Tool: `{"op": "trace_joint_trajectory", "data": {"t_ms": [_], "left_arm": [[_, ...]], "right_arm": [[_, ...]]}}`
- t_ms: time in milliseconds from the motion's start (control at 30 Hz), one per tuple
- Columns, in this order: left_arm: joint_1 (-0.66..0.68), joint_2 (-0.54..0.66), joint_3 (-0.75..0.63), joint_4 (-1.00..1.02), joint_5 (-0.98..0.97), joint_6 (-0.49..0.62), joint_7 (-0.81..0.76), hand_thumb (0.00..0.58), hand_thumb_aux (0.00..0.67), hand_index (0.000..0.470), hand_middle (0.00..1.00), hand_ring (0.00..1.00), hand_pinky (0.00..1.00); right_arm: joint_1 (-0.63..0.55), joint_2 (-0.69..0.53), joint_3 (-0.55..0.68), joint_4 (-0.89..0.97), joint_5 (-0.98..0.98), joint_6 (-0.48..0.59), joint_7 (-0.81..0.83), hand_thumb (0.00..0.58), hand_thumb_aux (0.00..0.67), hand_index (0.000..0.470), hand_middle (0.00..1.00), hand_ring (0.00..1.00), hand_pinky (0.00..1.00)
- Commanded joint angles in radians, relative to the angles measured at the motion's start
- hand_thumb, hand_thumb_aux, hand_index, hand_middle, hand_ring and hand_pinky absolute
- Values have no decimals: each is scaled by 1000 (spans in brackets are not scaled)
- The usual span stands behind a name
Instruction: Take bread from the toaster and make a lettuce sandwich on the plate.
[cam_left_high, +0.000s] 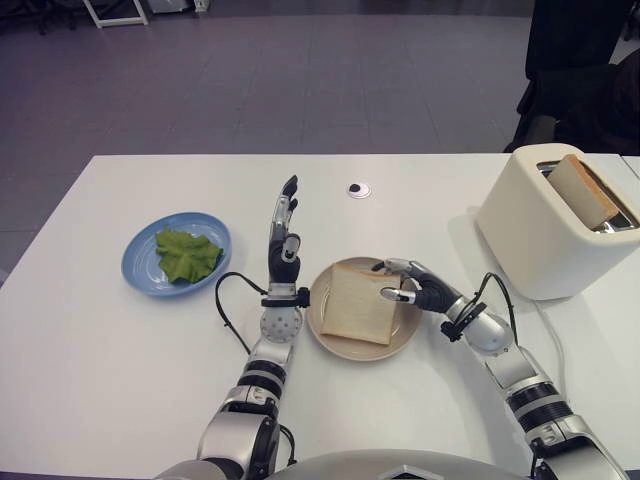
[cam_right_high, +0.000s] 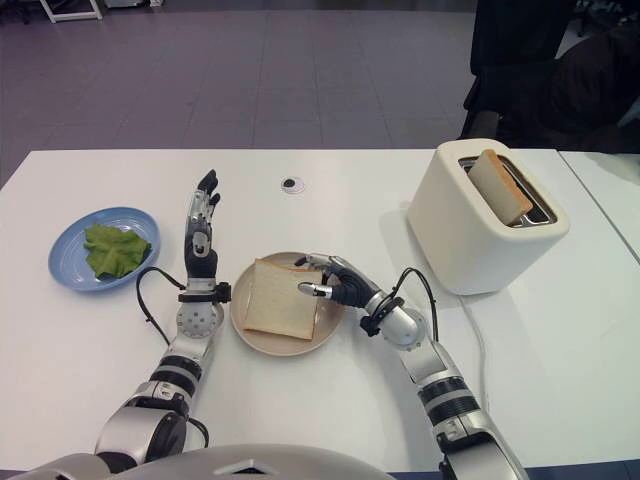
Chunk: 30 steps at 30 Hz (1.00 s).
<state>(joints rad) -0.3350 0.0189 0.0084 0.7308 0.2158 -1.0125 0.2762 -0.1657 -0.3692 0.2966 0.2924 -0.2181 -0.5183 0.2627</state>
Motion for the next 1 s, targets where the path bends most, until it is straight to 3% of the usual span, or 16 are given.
{"op": "trace_joint_trajectory", "data": {"t_ms": [33, 233, 333, 400, 467, 500, 667, 900, 933, 967, 1000], "left_arm": [[46, 43, 13, -148, 11, 0, -21, 0, 0, 0, 0, 0, 0], [164, 191, 134, -438, 174, 83, -4, 0, 0, 0, 0, 0, 0], [187, 348, 231, -440, 431, 248, 140, 0, 0, 0, 0, 0, 0], [175, 464, 248, -304, 523, 395, 225, 0, 0, 0, 0, 0, 0], [150, 575, 213, -95, 595, 511, 312, 0, 0, 0, 0, 0, 0], [135, 610, 187, -8, 613, 542, 343, 0, 0, 0, 0, 0, 0], [-5, 684, 29, 323, 635, 595, 402, 0, 0, 0, 0, 0, 0], [-119, 705, -117, 486, 605, 632, 390, 5, 3, 2, 0, 0, 0], [-125, 708, -130, 495, 599, 636, 381, 460, 365, 256, 0, 0, 0], [-127, 711, -144, 502, 594, 637, 365, 545, 504, 354, 0, 0, 0], [-129, 712, -161, 507, 590, 636, 348, 580, 670, 470, 0, 0, 0]], "right_arm": [[-2, -30, -56, -89, -22, -16, -19, 0, 0, 0, 200, 200, 200], [-21, -62, -141, -234, -65, 11, -52, 0, 0, 0, 169, 169, 169], [-14, -62, -173, -257, -88, 22, -84, 0, 0, 0, 149, 149, 149], [14, -55, -178, -261, -87, 12, -97, 0, 0, 0, 129, 129, 129], [47, -49, -172, -257, -81, 1, -99, 0, 0, 0, 12, 12, 12], [58, -49, -171, -252, -77, -2, -100, 0, 0, 0, 0, 0, 0], [89, -38, -166, -239, -71, -6, -95, 0, 0, 0, 0, 0, 0], [99, -29, -155, -209, -74, -18, -92, 0, 0, 0, 0, 0, 0], [101, -29, -155, -207, -74, -21, -92, 0, 0, 0, 0, 0, 0], [103, -29, -156, -204, -73, -22, -93, 0, 0, 0, 0, 0, 0], [104, -29, -157, -202, -73, -23, -94, 0, 0, 0, 0, 0, 0]]}}
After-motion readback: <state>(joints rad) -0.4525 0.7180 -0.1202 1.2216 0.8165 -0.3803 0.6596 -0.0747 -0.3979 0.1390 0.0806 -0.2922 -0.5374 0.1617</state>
